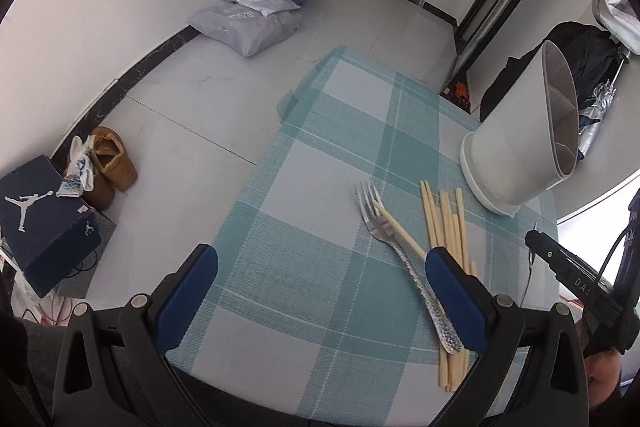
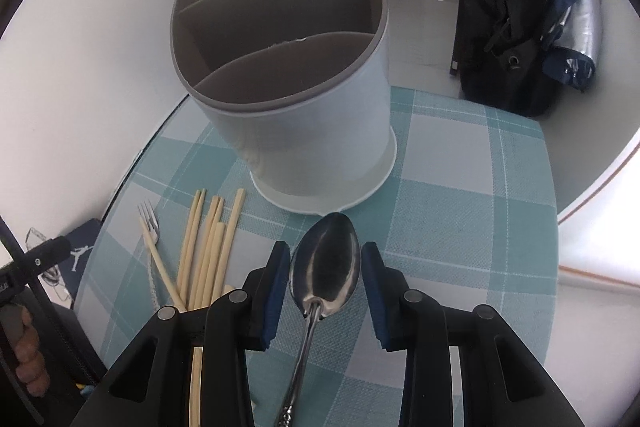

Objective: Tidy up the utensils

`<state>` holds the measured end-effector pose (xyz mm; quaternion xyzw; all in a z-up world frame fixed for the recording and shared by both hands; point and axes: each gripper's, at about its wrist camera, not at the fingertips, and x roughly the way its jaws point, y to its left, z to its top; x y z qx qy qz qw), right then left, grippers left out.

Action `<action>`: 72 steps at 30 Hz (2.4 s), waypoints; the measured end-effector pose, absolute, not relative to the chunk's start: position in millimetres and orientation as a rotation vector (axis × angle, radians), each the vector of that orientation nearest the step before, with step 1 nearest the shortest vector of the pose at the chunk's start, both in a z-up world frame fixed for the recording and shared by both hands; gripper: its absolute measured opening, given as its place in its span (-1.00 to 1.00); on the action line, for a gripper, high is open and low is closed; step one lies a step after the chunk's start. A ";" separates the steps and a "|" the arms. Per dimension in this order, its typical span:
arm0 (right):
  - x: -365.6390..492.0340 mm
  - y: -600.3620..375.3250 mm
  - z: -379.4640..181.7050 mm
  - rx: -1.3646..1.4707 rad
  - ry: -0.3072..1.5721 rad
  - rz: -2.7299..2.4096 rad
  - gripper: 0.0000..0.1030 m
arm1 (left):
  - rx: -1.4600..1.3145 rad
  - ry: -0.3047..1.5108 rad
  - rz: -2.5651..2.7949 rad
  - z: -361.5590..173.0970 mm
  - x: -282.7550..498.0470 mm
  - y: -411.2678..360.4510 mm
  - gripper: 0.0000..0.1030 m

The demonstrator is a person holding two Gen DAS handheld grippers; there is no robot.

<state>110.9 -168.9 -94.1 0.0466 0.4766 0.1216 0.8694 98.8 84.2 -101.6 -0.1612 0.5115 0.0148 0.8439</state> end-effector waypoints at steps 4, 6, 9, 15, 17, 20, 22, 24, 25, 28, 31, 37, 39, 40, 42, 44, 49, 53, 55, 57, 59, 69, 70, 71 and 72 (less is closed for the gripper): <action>100.7 -172.1 -90.3 0.160 0.992 0.259 -0.31 | -0.346 1.147 -0.052 -107.9 113.1 66.9 0.96; 103.0 -175.4 -93.1 0.180 0.991 0.265 -0.31 | -0.364 1.183 -0.074 -111.1 121.4 59.7 0.87; 104.2 -182.1 -92.8 0.199 0.981 0.260 -0.31 | -0.375 1.222 -0.056 -117.0 136.9 52.8 0.82; 108.6 -183.9 -95.5 0.219 0.967 0.253 -0.31 | -0.466 1.311 0.074 -130.0 155.4 60.8 0.46; 108.4 -186.2 -94.6 0.236 0.962 0.252 -0.31 | -0.441 1.323 0.108 -130.4 158.4 59.9 0.38; 107.7 -189.9 -93.1 0.245 0.953 0.250 -0.31 | -0.393 1.345 0.143 -132.7 160.2 54.1 0.19; 107.0 -193.9 -90.5 0.257 0.943 0.251 -0.32 | -0.376 1.349 0.143 -131.0 160.5 50.0 0.01; 106.9 -199.7 -88.5 0.281 0.939 0.249 -0.32 | -0.375 1.344 0.153 -129.9 160.3 47.6 -0.16; 107.1 -201.7 -88.1 0.291 0.938 0.248 -0.32 | -0.383 1.347 0.150 -130.9 161.1 47.8 -0.28; 107.0 -208.2 -86.8 0.325 0.935 0.244 -0.32 | -0.357 1.355 0.181 -131.9 166.2 44.2 -0.57; 104.8 -211.9 -84.7 0.340 0.923 0.239 -0.32 | -0.358 1.367 0.202 -132.3 170.6 43.3 -0.74; 101.0 -216.5 -79.5 0.355 0.899 0.234 -0.32 | -0.360 1.388 0.246 -130.6 173.7 39.3 -0.90; 99.6 -218.2 -78.7 0.362 0.892 0.233 -0.32 | -0.376 1.396 0.251 -129.6 173.6 39.2 -0.92; 99.0 -219.0 -77.8 0.362 0.889 0.231 -0.32 | -0.384 1.394 0.253 -128.9 173.1 38.9 -0.93; 97.9 -220.4 -77.5 0.365 0.883 0.228 -0.32 | -0.380 1.388 0.256 -126.2 173.0 36.0 -0.94; 97.0 -221.6 -79.1 0.370 0.883 0.228 -0.32 | -0.381 1.385 0.257 -125.9 172.0 35.4 -0.94; 96.4 -222.7 -77.6 0.380 0.878 0.228 -0.32 | -0.382 1.371 0.245 -126.1 166.5 36.5 -0.97; 93.1 -220.7 -73.2 0.362 0.858 0.228 -0.33 | -0.382 1.334 0.232 -122.0 161.4 39.0 -0.99; 91.5 -220.8 -71.4 0.359 0.852 0.228 -0.33 | -0.374 1.324 0.230 -121.6 160.5 40.1 -0.99; 90.5 -221.1 -72.6 0.365 0.857 0.227 -0.33 | -0.386 1.338 0.208 -124.4 160.0 42.0 -0.99; 89.4 -221.6 -73.4 0.377 0.860 0.228 -0.33 | -0.378 1.387 0.172 -130.6 157.9 40.5 -0.96; 86.9 -215.8 -70.1 0.347 0.846 0.236 -0.33 | -0.162 1.391 0.126 -135.0 131.1 24.0 0.00; 87.2 -215.4 -70.8 0.347 0.849 0.236 -0.33 | -0.140 1.400 0.128 -135.8 132.1 22.7 0.02; 87.5 -215.1 -71.3 0.346 0.851 0.236 -0.33 | -0.136 1.399 0.130 -135.5 132.2 23.2 0.02; 87.6 -214.8 -71.4 0.346 0.851 0.237 -0.33 | -0.151 1.385 0.136 -133.4 130.8 25.3 0.02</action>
